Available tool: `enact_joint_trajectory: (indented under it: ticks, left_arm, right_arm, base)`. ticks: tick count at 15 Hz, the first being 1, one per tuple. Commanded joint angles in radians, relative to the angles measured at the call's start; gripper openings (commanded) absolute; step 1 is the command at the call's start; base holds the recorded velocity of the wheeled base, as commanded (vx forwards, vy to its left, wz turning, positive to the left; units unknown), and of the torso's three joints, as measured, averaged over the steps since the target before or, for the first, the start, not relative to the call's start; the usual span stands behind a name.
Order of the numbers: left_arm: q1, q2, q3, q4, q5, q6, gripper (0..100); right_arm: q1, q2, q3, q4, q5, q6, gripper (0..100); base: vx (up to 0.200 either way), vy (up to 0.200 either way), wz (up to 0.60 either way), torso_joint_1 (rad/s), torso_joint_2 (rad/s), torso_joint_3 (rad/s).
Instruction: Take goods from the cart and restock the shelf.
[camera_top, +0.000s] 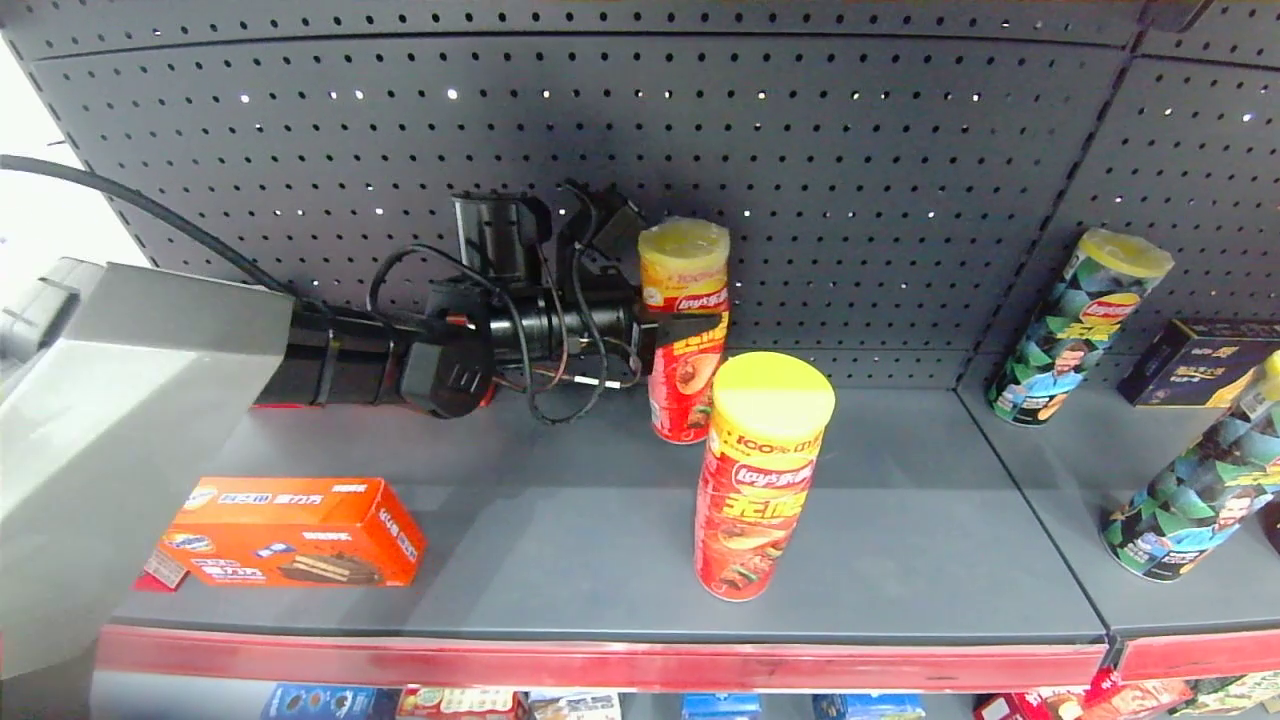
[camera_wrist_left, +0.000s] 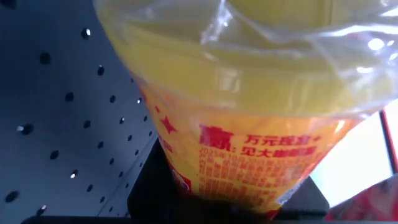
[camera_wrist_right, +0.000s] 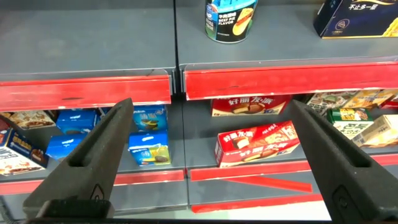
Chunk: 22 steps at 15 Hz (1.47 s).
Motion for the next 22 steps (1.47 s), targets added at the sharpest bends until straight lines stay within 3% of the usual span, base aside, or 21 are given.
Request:
enact_joint_trajectory:
  ticks: [1,6,9,15,16,19,22]
  left_arm:
    - [-0.010,0.016,0.005,-0.002,0.000,0.000,0]
    - [-0.013,0.016,0.009,-0.003,0.000,0.003,0]
    - [-0.021,0.022,0.022,-0.002,0.000,0.058,0]
    - [-0.041,0.022,0.049,-0.003,0.001,0.067,0]
    - [-0.042,0.022,0.046,-0.003,0.003,0.077,100]
    - [-0.045,0.016,0.051,0.007,0.016,0.075,100]
    - [-0.035,-0.047,0.118,0.009,0.018,0.074,100]
  right_arm:
    - [0.000,0.003,0.000,0.000,0.000,0.000,100]
    - [0.000,0.003,0.000,0.000,0.000,0.000,100]
    - [0.000,0.003,0.000,0.000,0.000,0.000,100]
    - [0.000,0.003,0.000,0.000,0.000,0.000,100]
    - [0.000,0.003,0.000,0.000,0.000,0.000,100]
    - [0.000,0.003,0.000,0.000,0.000,0.000,100]
    - [0.000,0.003,0.000,0.000,0.000,0.000,100]
  base:
    - [0.000,0.000,0.00,0.000,0.00,0.000]
    - [0.000,0.000,0.00,0.000,0.00,0.000]
    - [0.000,0.000,0.00,0.000,0.00,0.000]
    - [0.000,0.000,0.00,0.000,0.00,0.000]
    - [0.000,0.000,0.00,0.000,0.00,0.000]
    - [0.000,0.000,0.00,0.000,0.00,0.000]
    - [0.000,0.000,0.00,0.000,0.00,0.000]
